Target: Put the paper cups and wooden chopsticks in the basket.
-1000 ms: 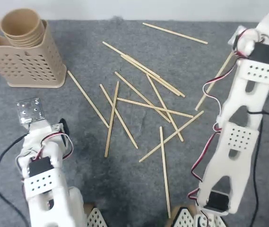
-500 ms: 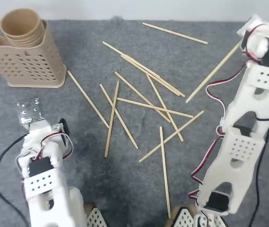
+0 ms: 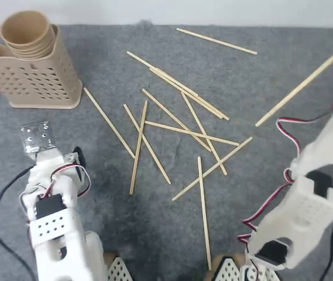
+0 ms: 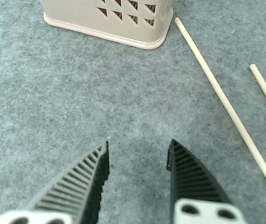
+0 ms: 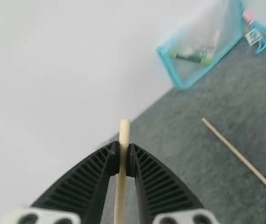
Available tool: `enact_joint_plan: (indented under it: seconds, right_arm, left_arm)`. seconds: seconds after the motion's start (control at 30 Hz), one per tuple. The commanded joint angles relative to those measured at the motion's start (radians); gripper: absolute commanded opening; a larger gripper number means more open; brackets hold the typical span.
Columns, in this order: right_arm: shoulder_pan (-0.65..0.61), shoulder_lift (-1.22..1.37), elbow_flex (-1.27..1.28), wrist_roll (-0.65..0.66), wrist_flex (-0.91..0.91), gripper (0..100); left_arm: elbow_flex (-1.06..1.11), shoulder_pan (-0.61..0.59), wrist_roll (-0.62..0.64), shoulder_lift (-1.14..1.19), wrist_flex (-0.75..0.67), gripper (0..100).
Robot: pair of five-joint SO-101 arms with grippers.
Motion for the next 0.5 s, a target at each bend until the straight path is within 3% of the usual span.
enact_joint_plan:
  seconds: [0.0,0.3,0.47]
  right_arm:
    - [0.018,-0.119,-0.029,0.048,0.048,0.6]
    - [0.077,-0.26,-0.017,0.06,0.048,0.6]
    - [0.096,-0.441,0.21,0.086,0.047,0.6]
  left_arm:
    - [-0.008,-0.009,-0.006,-0.021,-0.018,20]
    - [-0.008,-0.009,-0.006,-0.021,-0.018,20]
    - [-0.008,-0.009,-0.006,-0.021,-0.018,20]
